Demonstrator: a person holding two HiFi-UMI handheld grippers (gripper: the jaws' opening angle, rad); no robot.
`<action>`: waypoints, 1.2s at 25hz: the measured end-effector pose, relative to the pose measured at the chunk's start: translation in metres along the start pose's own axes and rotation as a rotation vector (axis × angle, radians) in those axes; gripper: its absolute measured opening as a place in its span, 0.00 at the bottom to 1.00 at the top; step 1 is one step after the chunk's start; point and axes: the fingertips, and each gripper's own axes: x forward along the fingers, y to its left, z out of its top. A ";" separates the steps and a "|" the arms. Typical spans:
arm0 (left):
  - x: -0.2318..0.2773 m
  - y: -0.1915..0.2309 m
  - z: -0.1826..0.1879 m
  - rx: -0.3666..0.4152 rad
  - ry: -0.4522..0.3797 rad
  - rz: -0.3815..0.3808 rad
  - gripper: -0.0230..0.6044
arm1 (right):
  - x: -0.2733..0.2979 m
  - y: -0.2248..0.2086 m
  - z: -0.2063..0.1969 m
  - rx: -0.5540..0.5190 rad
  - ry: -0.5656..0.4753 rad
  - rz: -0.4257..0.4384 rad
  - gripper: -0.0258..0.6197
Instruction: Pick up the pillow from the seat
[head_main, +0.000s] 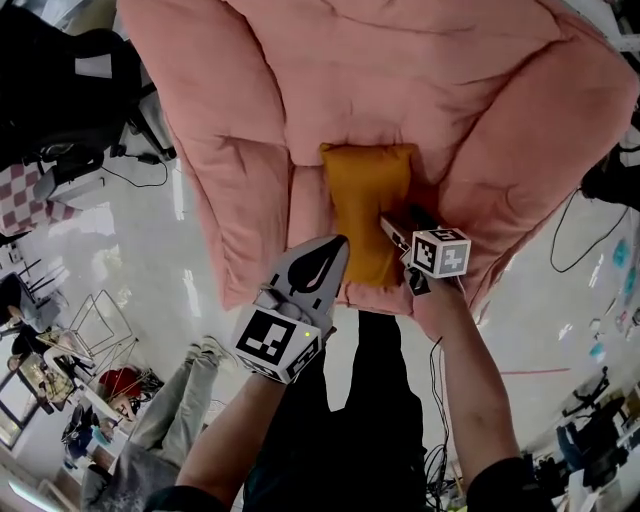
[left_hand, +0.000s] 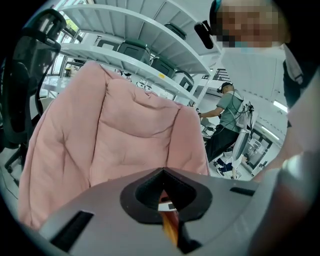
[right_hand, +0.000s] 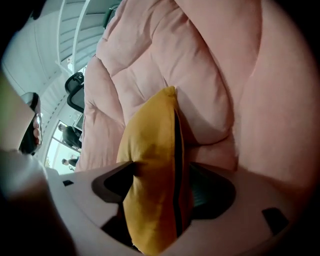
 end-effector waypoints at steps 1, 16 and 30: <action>0.000 -0.001 -0.002 -0.003 0.003 0.001 0.04 | 0.002 0.000 -0.001 0.012 0.011 0.025 0.53; -0.038 0.018 -0.011 -0.046 -0.012 0.051 0.04 | 0.018 0.039 -0.006 -0.046 0.072 0.075 0.25; -0.105 0.004 0.006 -0.027 -0.097 0.065 0.04 | -0.057 0.127 0.023 -0.179 -0.102 0.077 0.18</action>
